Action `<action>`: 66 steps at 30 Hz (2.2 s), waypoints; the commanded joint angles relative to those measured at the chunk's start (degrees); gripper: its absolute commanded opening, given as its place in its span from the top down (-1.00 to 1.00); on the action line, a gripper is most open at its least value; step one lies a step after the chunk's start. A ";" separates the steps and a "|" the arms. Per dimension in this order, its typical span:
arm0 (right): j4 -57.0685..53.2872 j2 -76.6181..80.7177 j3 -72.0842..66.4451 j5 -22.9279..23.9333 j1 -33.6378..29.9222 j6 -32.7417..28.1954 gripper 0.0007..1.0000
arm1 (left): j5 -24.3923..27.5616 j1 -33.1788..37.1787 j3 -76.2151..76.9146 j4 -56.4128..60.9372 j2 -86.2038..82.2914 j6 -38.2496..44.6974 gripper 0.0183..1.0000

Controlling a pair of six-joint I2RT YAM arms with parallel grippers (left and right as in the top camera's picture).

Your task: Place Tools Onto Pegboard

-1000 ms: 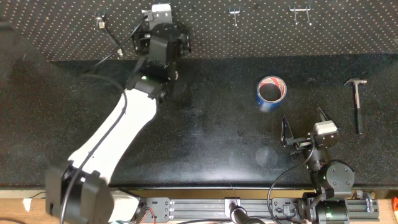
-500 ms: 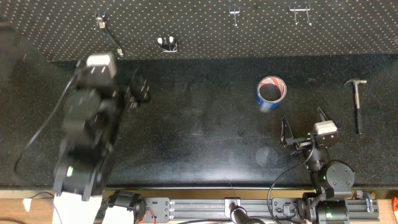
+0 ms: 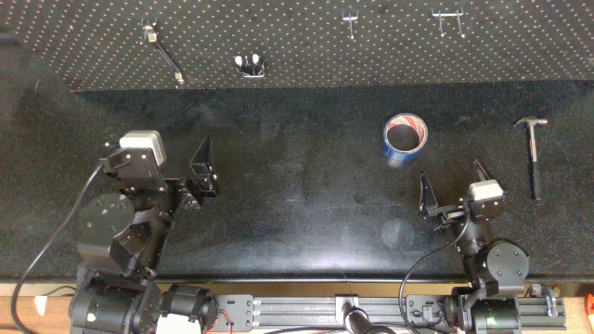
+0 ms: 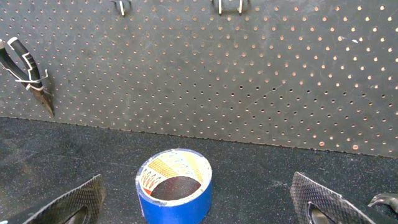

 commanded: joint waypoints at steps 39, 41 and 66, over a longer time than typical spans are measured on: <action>-0.28 -0.42 -0.22 0.11 0.44 -0.83 -0.95 | 3.96 10.01 -47.80 32.44 -32.83 3.74 -0.99; -0.28 -0.42 -0.22 0.09 0.44 -0.83 -0.95 | 3.96 9.88 -47.80 27.36 -33.35 5.05 -0.99; -0.92 4.98 5.07 -0.07 0.44 5.95 -0.95 | 3.52 9.90 -47.80 27.50 -33.31 5.07 -0.99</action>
